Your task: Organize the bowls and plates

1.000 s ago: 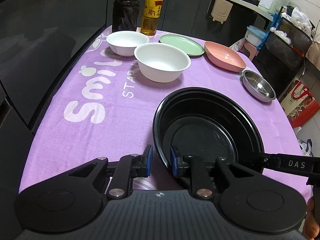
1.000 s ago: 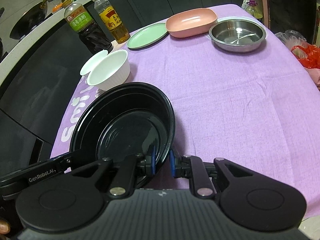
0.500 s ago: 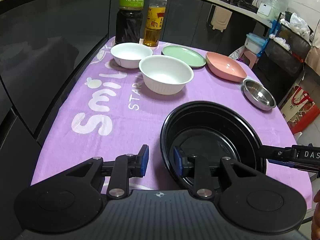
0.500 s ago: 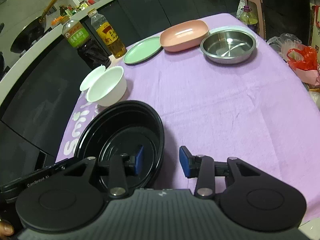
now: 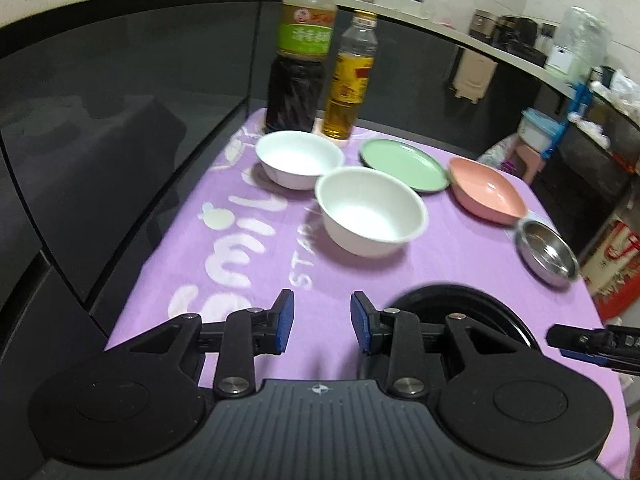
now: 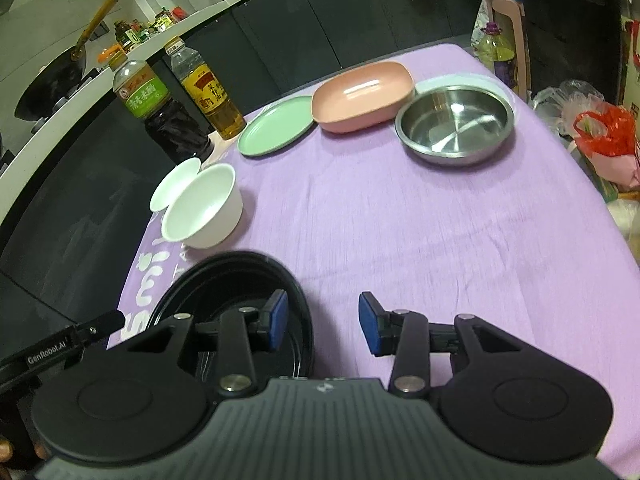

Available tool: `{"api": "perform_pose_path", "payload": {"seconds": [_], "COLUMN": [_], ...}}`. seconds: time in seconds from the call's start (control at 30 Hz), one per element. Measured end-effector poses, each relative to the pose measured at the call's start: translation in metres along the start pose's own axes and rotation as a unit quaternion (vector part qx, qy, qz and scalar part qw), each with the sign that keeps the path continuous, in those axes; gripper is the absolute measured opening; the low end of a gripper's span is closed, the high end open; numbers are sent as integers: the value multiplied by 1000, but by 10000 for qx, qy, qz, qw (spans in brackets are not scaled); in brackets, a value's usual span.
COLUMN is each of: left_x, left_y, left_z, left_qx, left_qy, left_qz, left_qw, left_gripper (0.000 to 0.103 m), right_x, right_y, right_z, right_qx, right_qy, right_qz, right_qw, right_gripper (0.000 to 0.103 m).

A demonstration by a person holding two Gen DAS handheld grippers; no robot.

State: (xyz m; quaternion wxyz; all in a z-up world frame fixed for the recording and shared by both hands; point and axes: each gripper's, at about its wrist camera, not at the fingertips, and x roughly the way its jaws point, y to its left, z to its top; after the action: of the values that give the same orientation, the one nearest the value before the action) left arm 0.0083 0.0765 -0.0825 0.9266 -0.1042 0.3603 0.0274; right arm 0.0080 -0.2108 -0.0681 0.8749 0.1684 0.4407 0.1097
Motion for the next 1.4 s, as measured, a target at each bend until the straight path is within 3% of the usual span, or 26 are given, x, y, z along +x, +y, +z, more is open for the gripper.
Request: {"api": "perform_pose_path", "payload": {"seconds": [0.27, 0.73, 0.9, 1.4], "left_x": [30, 73, 90, 134], "left_y": [7, 2, 1, 3], "left_z": [28, 61, 67, 72], "left_qx": [-327, -321, -227, -201], "left_qy": [110, 273, 384, 763], "left_qz": [135, 153, 128, -178], "left_qw": [9993, 9990, 9989, 9967], "left_gripper": [29, 29, 29, 29], "right_x": [26, 75, 89, 156], "right_y": [13, 55, 66, 83], "right_z": [30, 76, 84, 94], "right_qx": [-244, -794, -985, -1341], "right_qy": [141, 561, 568, 1136], "right_qz": [113, 507, 613, 541], "right_qw": [9995, 9940, 9916, 9829], "right_gripper": [41, 41, 44, 45]}}
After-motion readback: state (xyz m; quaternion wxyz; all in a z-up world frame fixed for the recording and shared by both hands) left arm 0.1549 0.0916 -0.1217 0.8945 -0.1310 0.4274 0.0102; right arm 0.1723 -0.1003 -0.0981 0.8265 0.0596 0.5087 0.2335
